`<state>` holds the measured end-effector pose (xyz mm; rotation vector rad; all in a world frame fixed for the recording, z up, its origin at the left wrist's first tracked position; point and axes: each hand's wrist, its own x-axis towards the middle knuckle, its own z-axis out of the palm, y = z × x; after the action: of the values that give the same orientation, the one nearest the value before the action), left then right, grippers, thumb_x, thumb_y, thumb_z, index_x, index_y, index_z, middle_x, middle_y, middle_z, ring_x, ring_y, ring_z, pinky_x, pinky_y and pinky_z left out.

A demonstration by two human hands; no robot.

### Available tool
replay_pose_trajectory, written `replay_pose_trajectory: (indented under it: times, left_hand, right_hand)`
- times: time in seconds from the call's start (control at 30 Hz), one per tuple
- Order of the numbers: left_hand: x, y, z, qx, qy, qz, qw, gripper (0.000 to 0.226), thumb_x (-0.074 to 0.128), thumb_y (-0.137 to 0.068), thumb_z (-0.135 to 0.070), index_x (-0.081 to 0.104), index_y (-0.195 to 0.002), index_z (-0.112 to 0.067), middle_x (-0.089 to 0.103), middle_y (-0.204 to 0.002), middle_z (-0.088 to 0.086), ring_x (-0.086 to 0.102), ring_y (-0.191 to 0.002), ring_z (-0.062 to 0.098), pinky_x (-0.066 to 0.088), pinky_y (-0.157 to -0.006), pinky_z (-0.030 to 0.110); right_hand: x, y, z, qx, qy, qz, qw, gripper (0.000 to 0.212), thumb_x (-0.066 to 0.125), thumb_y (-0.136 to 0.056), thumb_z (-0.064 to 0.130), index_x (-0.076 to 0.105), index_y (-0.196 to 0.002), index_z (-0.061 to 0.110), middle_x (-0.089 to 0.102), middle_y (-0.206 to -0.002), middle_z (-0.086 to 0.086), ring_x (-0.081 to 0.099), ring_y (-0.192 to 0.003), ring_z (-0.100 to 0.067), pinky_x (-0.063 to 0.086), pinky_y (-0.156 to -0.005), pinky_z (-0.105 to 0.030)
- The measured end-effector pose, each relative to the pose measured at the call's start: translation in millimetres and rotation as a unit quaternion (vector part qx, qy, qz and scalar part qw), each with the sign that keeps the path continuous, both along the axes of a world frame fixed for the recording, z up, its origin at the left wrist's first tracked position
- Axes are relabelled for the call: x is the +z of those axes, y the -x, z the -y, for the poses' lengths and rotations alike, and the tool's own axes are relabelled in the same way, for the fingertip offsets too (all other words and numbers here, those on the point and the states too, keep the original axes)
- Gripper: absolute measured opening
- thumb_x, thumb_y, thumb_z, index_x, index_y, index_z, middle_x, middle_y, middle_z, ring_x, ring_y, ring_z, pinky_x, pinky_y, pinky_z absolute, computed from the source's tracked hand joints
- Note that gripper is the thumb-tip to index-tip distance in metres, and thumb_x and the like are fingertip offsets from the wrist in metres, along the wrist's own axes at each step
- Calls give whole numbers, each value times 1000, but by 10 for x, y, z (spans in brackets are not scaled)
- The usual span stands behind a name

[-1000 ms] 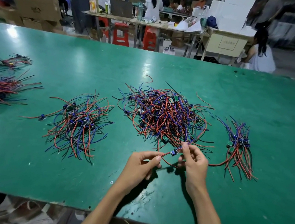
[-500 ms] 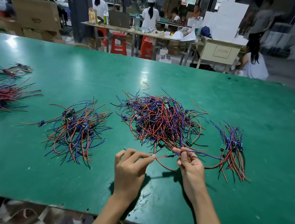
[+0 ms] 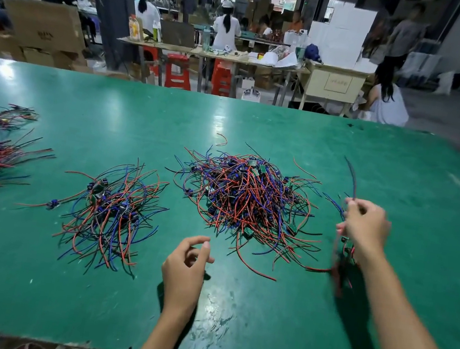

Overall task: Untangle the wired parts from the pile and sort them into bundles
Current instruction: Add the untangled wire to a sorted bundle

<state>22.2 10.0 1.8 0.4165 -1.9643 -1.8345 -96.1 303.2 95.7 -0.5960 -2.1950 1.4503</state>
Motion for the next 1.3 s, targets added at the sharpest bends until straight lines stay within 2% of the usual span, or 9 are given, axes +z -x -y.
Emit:
replay_pose_trajectory:
  times: [0.13, 0.27, 0.47, 0.6, 0.73, 0.83, 0.97, 1.1, 1.3]
  left_hand:
    - [-6, 27, -9, 26, -24, 4, 999, 17, 63, -97, -20, 71, -92, -34, 71, -66, 0, 58, -54, 13, 52, -47, 29]
    - [-1, 44, -15, 37, -30, 8, 999, 16, 62, -97, -20, 70, -91, -33, 70, -66, 0, 57, -52, 13, 52, -47, 31]
    - [-22, 19, -11, 16, -34, 1, 999, 20, 63, -96, -16, 70, -88, -34, 69, -65, 2, 57, -53, 16, 51, -47, 28]
    - [-4, -20, -37, 2, -5, -4, 1000, 20, 65, -94, -14, 71, -88, -32, 69, -64, -1, 61, -57, 15, 52, -48, 26]
    - [102, -72, -157, -31, 114, -31, 992, 14, 68, -94, -22, 71, -89, -35, 70, -78, -12, 61, -68, 9, 50, -61, 22]
    - [269, -74, -342, -109, 132, -58, 983, 10, 68, -95, -29, 73, -103, -33, 70, -99, -19, 61, -86, 9, 48, -73, 24]
    - [588, -14, -611, -263, -80, -28, 961, 19, 62, -98, -32, 73, -112, -25, 75, -104, -10, 68, -81, 9, 51, -70, 23]
    - [646, -44, -596, -219, -157, -60, 961, 17, 59, -100, -17, 74, -106, -14, 78, -97, 3, 74, -77, 20, 56, -66, 24]
    - [644, 135, 207, -86, -88, -71, 990, 16, 65, -96, -25, 77, -97, -14, 77, -85, 4, 73, -73, 18, 57, -66, 24]
  right_hand:
    - [97, 311, -281, -47, -249, 169, 952, 40, 60, -99, 28, 63, -120, -6, 60, -124, -31, 58, -117, -42, 47, -97, -44]
    - [-151, 301, 119, 50, -348, 185, 918, 42, 59, -95, 43, 72, -111, 6, 66, -116, -25, 63, -110, -40, 50, -89, -40]
    - [-547, 159, 496, 76, -228, 226, 944, 27, 60, -93, 41, 78, -94, 20, 73, -108, -13, 67, -101, -36, 51, -85, -35]
    - [-443, 18, 490, 93, -28, 108, 989, 24, 64, -96, 38, 74, -107, 20, 74, -94, -2, 70, -78, -26, 56, -77, -39]
    - [-204, -306, 533, 182, 118, -12, 976, 18, 64, -99, 28, 66, -108, 12, 71, -89, 1, 60, -53, -8, 46, -45, -24]
    - [-80, -574, 617, 245, 156, -79, 954, 9, 67, -96, 26, 67, -97, 17, 72, -83, 3, 57, -51, -9, 42, -40, -20]
    - [-50, -890, 833, 311, 154, -129, 929, 15, 69, -87, 33, 68, -90, 19, 72, -79, 0, 56, -53, -9, 41, -45, -18]
    - [-177, -1023, 1017, 350, 126, -154, 915, 6, 72, -88, 28, 76, -89, 24, 77, -86, 4, 60, -62, 1, 44, -53, -12]
    - [-502, -862, 1016, 271, -100, -66, 955, 16, 78, -87, 28, 72, -100, 35, 71, -96, 15, 57, -69, -3, 51, -73, -25]
